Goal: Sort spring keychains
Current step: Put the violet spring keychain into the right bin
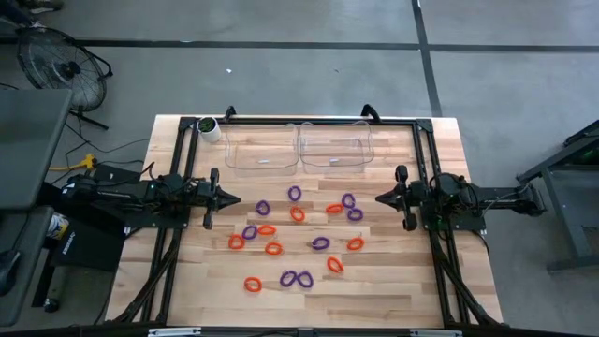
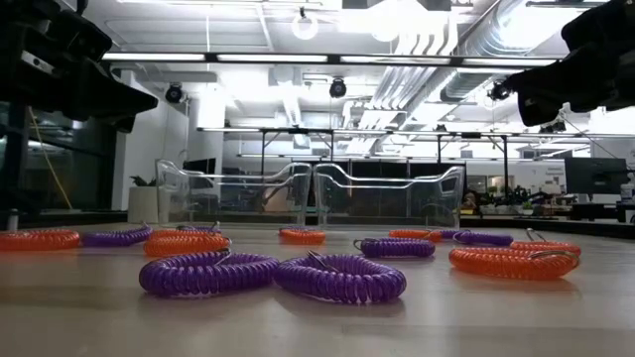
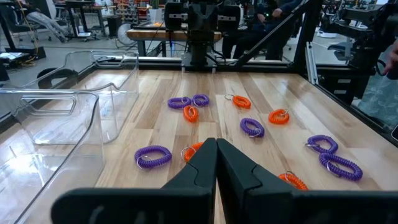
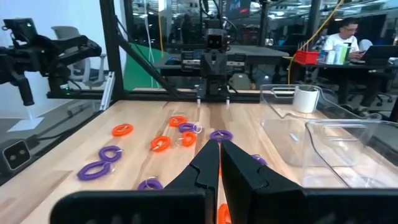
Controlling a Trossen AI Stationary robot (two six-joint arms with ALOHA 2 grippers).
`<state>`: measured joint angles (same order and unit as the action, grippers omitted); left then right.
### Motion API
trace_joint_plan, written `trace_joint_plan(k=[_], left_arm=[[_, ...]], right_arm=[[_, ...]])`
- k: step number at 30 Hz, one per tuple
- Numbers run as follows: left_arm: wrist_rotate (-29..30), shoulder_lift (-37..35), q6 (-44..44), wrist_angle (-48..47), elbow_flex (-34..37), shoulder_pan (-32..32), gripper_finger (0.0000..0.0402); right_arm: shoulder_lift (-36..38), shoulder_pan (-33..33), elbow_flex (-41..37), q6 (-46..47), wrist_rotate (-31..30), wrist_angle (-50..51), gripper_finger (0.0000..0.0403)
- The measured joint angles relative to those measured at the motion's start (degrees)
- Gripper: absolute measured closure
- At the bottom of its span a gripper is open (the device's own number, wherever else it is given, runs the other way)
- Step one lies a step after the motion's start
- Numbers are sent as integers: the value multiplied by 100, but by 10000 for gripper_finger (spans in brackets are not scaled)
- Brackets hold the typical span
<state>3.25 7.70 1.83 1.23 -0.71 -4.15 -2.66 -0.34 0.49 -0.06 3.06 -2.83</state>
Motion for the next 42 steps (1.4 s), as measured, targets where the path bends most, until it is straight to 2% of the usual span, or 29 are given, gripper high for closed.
trace_joint_plan(k=[8, 14, 18, 21, 24, 28, 37, 42], left_arm=[[0, -2, -2, 0, 0, 1, 399], [0, -2, -1, 0, 0, -1, 399], [-2, -1, 0, 0, 0, 1, 399], [0, -2, -2, 0, 0, 0, 399], [0, -1, -1, 0, 0, -1, 399], [0, -2, 0, 2, 0, -1, 399], [0, 1, 0, 0, 0, -1, 399], [0, -2, 0, 0, 0, 1, 399]], right_arm=[[0, 1, 0, 146, -104, 83, 391], [-81, -14, 42, 1058, -860, 194, 391], [-404, -162, 399, 1981, -1511, 1033, 391], [-766, -296, 917, 2194, -1764, 1799, 391], [-1339, -423, 1476, 2106, -1738, 2523, 391], [-2352, -530, 2161, 2473, -1563, 2514, 391], [-4894, -604, 3764, 2701, -476, 3469, 391], [-6061, -499, 4232, 2846, -3, 3856, 391]])
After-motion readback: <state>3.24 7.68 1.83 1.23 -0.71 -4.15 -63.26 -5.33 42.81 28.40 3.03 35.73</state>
